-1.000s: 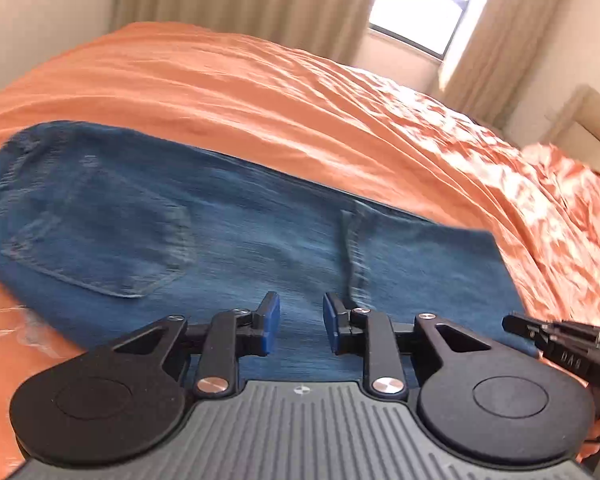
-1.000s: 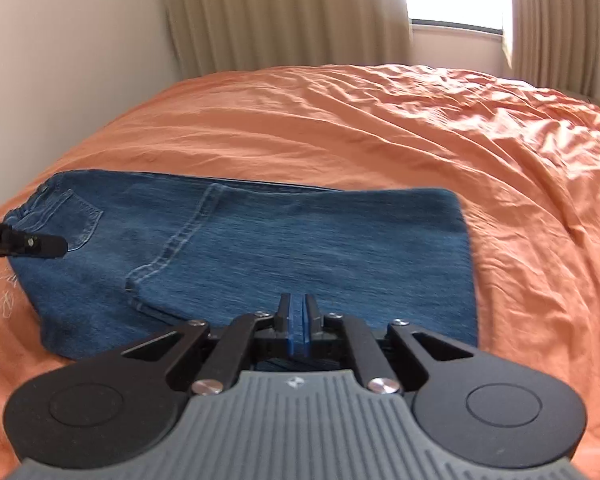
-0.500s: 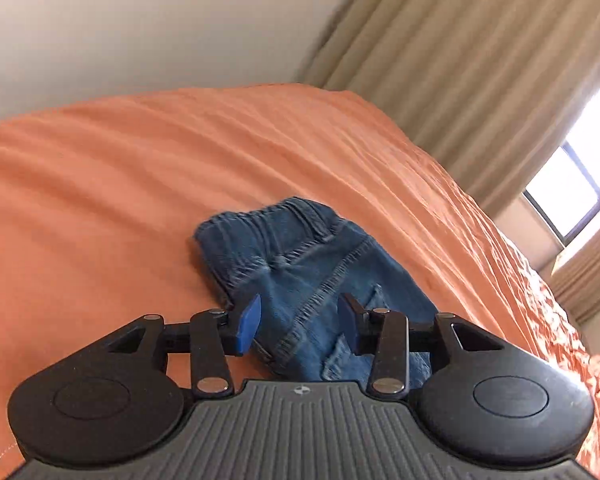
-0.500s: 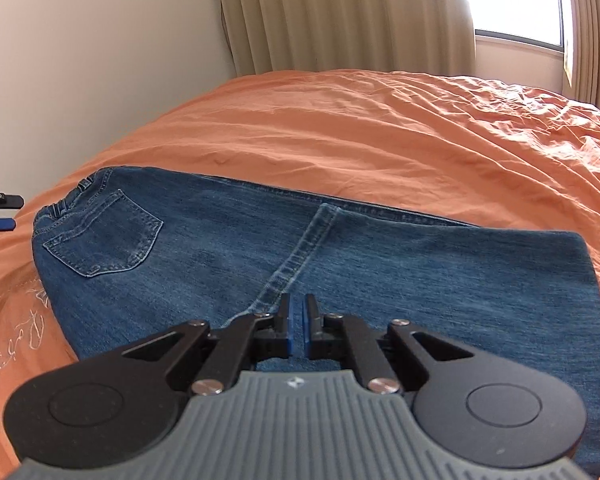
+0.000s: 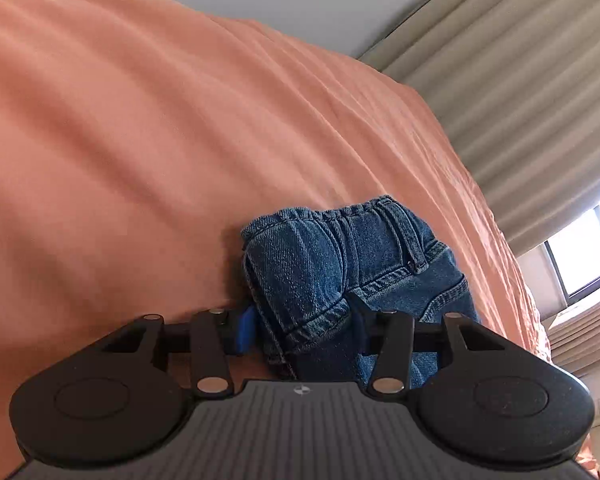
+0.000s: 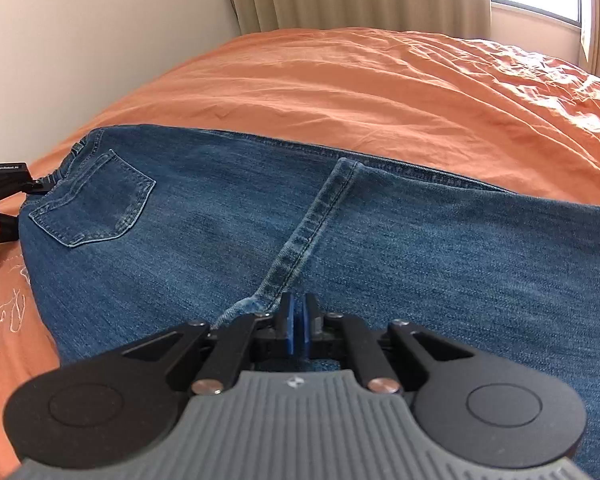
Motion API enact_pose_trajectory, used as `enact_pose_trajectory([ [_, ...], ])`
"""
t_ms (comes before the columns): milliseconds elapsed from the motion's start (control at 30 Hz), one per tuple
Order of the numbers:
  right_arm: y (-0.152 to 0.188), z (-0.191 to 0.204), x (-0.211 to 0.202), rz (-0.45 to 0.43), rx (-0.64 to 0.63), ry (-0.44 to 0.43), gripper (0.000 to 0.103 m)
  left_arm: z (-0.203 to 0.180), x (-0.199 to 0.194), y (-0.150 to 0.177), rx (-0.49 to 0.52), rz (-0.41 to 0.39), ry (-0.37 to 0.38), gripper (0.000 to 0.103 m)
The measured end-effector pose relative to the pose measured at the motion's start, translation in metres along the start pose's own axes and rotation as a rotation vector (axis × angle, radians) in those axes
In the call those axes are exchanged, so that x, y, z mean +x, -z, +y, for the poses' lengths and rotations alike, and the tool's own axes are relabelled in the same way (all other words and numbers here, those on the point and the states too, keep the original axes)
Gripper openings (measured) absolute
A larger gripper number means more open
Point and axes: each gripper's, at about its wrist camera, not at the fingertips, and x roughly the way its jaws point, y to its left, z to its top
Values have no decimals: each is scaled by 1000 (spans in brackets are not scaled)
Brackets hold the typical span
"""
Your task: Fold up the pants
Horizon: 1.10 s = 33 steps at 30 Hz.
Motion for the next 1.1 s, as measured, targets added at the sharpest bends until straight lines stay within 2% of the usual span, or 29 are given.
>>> enact_pose_trajectory([
  [100, -1, -1, 2, 13, 3, 1, 1, -4, 5, -1, 17, -3, -23, 51],
  [133, -1, -1, 3, 15, 7, -1, 1, -7, 6, -1, 24, -1, -29, 45],
  [200, -1, -4, 2, 17, 15, -7, 1, -12, 5, 0, 39, 1, -57, 40],
  [300, 0, -9, 2, 26, 25, -24, 1, -31, 3, 1, 85, -5, -114, 32],
  [367, 2, -12, 0, 21, 37, -37, 1, -51, -9, 0, 124, -37, -128, 27],
  [500, 2, -23, -15, -21, 94, -78, 4, -96, -50, -1, 184, -110, -56, 26],
  [533, 1, -26, -20, -35, 107, -76, 7, -112, -62, 1, 216, -129, -36, 26],
  [600, -1, -33, -31, -56, 138, -65, 17, -146, -87, 10, 303, -168, 4, 26],
  [667, -1, -43, -41, -79, 176, -73, 18, -182, -111, 23, 398, -209, 38, 25],
  [833, 2, -71, -63, -86, 281, -50, 18, -273, -142, 83, 656, -292, 79, 22],
  [933, 7, -94, -76, -70, 376, -31, 18, -312, -146, 137, 843, -314, 84, 22],
  [1033, 12, -116, -90, -82, 457, -44, 18, -341, -132, 199, 1004, -286, 89, 22],
  [1100, 17, -129, -100, -87, 494, -41, 18, -347, -119, 239, 1089, -261, 91, 21],
])
